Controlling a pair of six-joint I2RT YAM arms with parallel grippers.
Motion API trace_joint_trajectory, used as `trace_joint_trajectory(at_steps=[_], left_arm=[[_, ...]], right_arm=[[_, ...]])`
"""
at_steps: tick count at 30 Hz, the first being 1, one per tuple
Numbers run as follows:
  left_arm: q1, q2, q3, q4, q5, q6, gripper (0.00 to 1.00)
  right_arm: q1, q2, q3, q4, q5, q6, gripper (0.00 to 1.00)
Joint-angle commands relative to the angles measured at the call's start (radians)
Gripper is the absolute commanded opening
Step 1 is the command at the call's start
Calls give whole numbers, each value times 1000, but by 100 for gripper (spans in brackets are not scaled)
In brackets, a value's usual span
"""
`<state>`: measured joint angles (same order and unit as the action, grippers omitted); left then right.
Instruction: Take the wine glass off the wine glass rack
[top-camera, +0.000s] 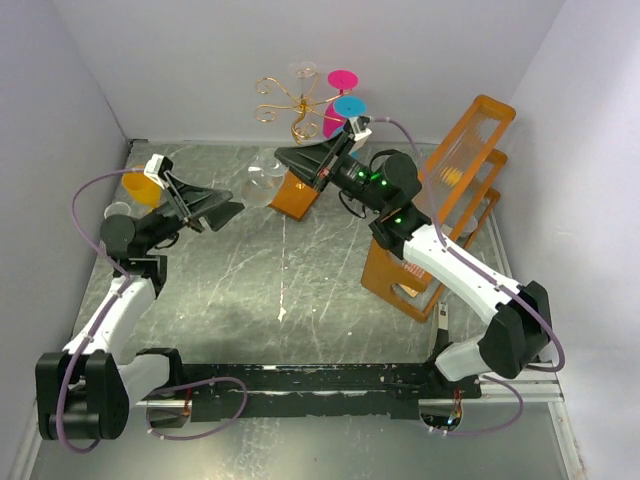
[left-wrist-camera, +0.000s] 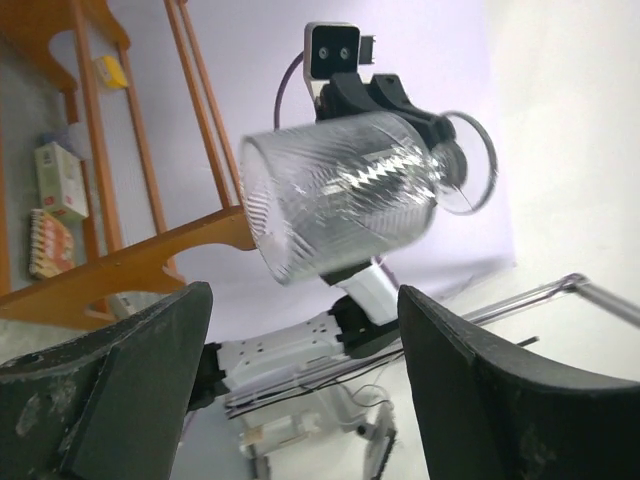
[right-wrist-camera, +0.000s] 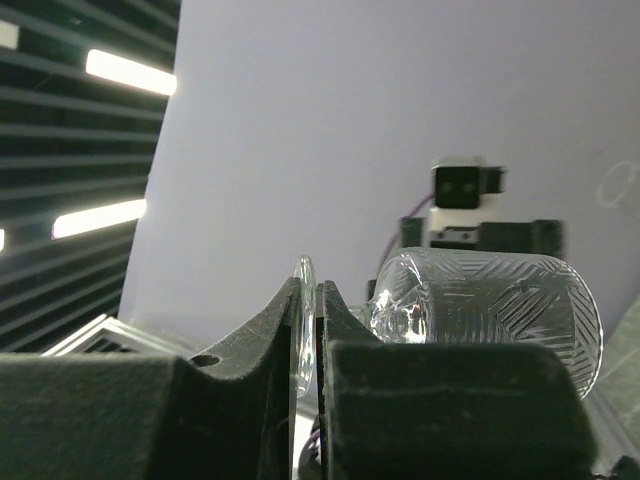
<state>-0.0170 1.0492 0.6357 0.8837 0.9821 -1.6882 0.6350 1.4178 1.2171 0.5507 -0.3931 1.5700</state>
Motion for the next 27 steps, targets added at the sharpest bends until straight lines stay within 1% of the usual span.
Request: trace_joint_trajectory(at_steps=[1,4,7,11,13,16,18,22,27], left_arm=[[-8,50,-73,499,-90,-298,85],[-8,90,-97,723,-149,-402,84],[-8,105,-98,820,-175,-438,82],[-8,90,-75,834,-178,-435,79],[-9,88,-58,839,-175,-439,78],[-11,97,-33,894,-194,-474,74],[-13,105,-15,925,-200,-498,71],[-16,94,11,926,-203,-509,62],[-21,91,40,928,-204,-528,46]], right_arm=[[40,-2,-10,203,12,77,0],[53,11,-34,234,23,100,0],[65,28,-41,260,19,121,0],[80,47,-52,300,23,155,0],[83,60,-65,347,26,186,0],[87,82,-84,397,30,222,0],[90,98,-98,429,36,247,0],[93,124,-122,482,49,284,0],[95,164,-127,527,46,311,0]])
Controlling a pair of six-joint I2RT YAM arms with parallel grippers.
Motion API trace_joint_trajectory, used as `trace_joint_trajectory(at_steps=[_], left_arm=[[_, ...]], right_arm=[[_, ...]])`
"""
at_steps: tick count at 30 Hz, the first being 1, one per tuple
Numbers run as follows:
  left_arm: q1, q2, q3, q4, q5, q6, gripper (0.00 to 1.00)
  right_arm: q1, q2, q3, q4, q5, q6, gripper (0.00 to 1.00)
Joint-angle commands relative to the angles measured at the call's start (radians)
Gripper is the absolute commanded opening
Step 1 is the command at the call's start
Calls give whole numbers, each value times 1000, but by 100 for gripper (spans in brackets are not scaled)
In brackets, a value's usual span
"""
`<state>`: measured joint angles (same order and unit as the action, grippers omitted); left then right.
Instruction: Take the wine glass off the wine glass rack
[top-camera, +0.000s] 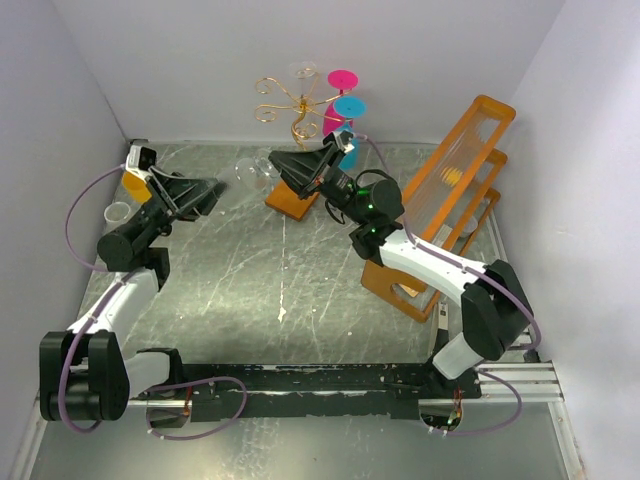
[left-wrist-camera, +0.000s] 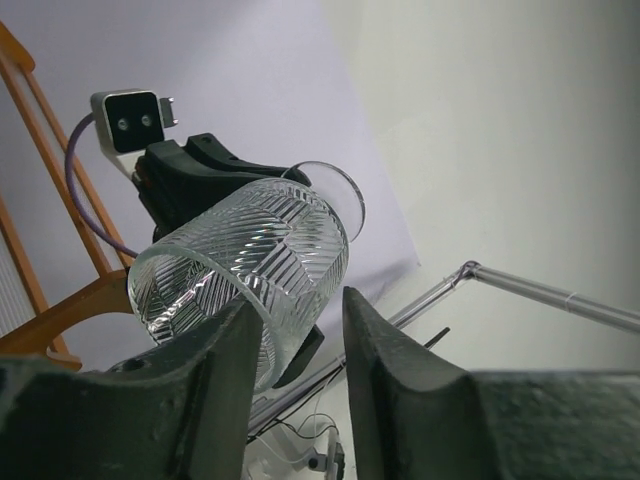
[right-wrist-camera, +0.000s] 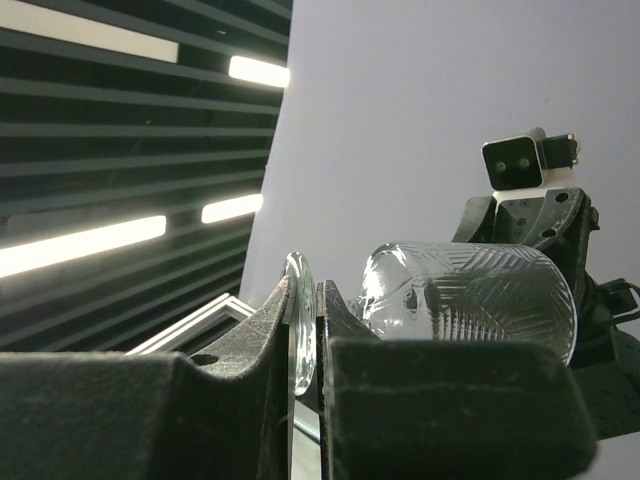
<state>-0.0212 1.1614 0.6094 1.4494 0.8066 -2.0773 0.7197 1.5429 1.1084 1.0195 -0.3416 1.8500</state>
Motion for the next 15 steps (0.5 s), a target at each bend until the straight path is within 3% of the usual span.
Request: trace_joint_trajectory(at_steps=[1,7,10,15], left_arm=[[-17,-23,69,362,-30,-140,44],[-19,-21,93,361,-7,-163,30],[-20,-22,85,362,-10,-178,9],[-19,-34,87,347,18,-167,7]], right_arm=[[10,46,-23,66,-3,36,0],[9,87,-27,113,-9,48,0],[7,107,-29,152,-16,57,0],[-50,82,-64,149,-43,13,24]])
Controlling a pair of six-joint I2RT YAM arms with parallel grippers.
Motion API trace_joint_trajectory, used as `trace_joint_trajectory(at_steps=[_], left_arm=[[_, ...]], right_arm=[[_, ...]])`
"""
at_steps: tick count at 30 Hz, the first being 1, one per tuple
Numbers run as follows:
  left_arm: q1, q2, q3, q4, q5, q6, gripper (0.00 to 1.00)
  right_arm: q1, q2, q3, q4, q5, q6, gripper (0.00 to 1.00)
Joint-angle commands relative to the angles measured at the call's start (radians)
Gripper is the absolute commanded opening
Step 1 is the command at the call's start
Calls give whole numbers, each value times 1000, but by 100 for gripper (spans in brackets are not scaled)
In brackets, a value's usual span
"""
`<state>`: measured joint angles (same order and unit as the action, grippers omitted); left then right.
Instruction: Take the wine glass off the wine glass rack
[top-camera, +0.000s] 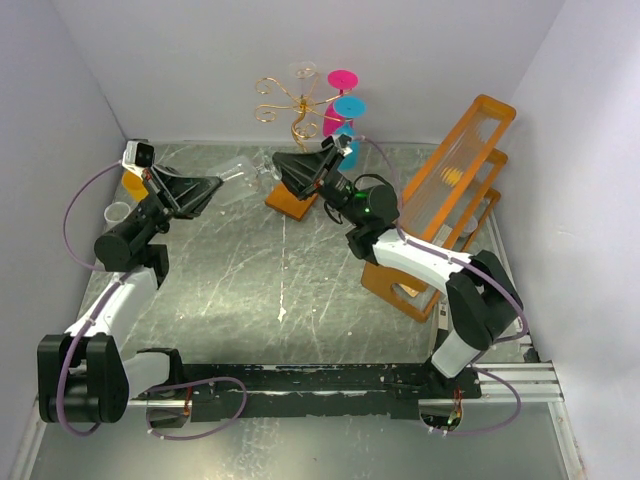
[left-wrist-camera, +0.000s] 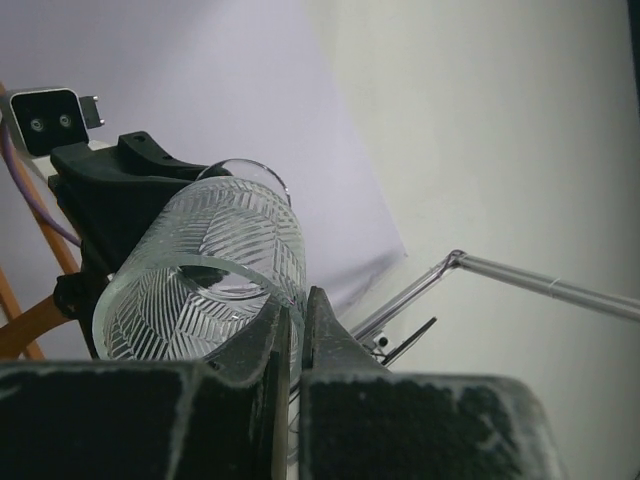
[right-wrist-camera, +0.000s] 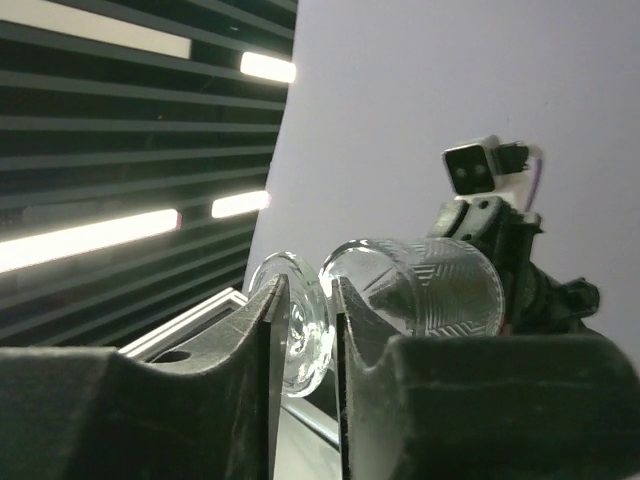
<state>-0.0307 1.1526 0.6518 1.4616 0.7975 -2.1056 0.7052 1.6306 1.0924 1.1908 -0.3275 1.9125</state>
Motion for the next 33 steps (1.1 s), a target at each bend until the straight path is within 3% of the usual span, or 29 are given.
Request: trace_joint_trajectory(at_steps=[1,4,9,11,14,16,18,21,24,26,33], left_arm=[[-9,-32,50,314,45,-124,7],[-9,-79,50,191,90,-44,7],[-10,-165,96,-180,223,204,7],[-11,-179,91,-269,247,266,7],[-11,-193,73,-413,268,339,7],[-10,-215,97,-617,282,469,7],[-11,-240,184,-1071,264,791,7],[-11,-227,441,-1810,2,1300,7],[-11,-179,614,-2209,-265,1520,7],[-11,-171,627,-2317,-368,1571,7],[-11,-163,476,-2442,-606,1648,7]], right_arm=[[-53,-24,-62,-45,-60,-73,31],[-105,-94,-86,-166,-80,-185,52],[-185,-220,-123,-426,-102,-405,80],[-205,-278,-99,-594,-76,-537,90],[-207,-333,7,-794,-37,-728,97],[-207,-340,58,-866,-45,-815,97],[-207,-340,87,-900,-65,-862,97],[-207,-326,103,-878,-141,-880,97],[-207,-315,123,-876,-211,-906,97],[-207,-318,129,-879,-238,-937,97],[-207,-387,166,-1006,-194,-1120,98]])
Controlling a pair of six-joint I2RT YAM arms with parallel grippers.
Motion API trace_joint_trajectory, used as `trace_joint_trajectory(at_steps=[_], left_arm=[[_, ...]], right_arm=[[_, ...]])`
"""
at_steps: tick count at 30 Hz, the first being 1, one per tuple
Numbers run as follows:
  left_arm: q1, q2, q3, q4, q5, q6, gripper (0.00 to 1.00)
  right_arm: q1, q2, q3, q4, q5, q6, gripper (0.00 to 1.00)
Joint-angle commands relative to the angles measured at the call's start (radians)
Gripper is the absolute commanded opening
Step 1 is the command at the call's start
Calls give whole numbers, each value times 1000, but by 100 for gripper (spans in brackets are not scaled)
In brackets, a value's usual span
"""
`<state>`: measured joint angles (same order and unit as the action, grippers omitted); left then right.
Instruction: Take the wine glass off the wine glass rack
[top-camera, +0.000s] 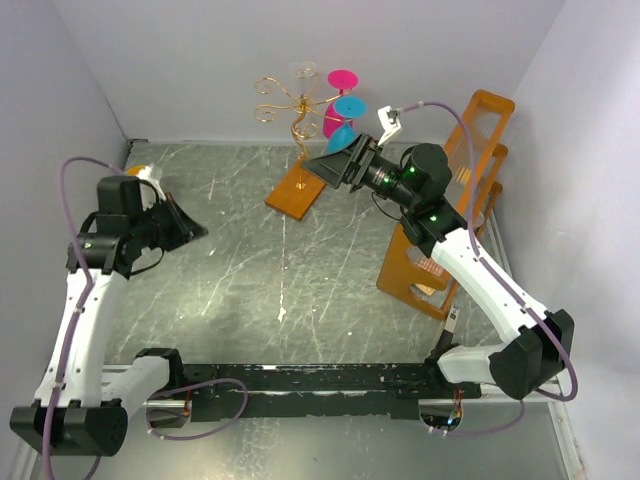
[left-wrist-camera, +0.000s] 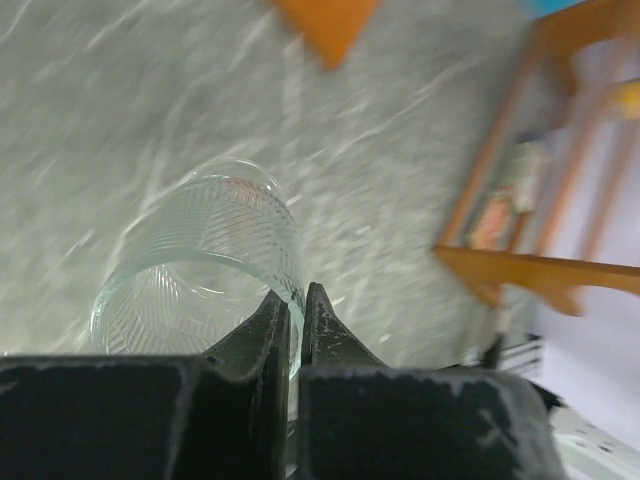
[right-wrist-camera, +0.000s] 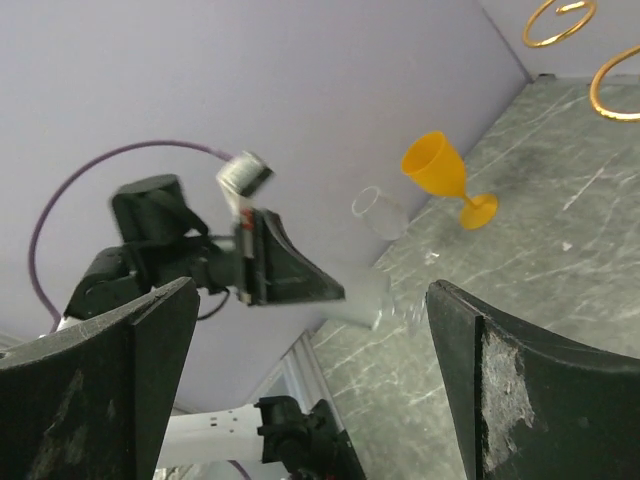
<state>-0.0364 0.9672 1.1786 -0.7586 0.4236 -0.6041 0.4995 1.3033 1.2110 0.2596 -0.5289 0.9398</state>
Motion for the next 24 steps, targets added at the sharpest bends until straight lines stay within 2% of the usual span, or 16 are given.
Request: trace_joint_trajectory(at_steps=[1,5,10,12,16,24], left_arm=[[-5,37,-58,-236,-283,158,7],[-5,108,-73,-252,-477,172,7],[19,182,-93,-205,-608,149,7],[90,205,-123,-163,-599,161,7],[301,272,-180,-78,-437,202,7],[369,364,-179,-31,-573,205,7]], right_arm=[[-1,-74,48,-91,18,-175,98],[-2,-126,31,-133,73,-246,100],[-29,-175,11,-192,146,-313,100],[-30,-188,6,-217,166,-335,100],[-30,-208,7,-254,203,-381,100],[-32,-217,6,-294,237,-436,100]])
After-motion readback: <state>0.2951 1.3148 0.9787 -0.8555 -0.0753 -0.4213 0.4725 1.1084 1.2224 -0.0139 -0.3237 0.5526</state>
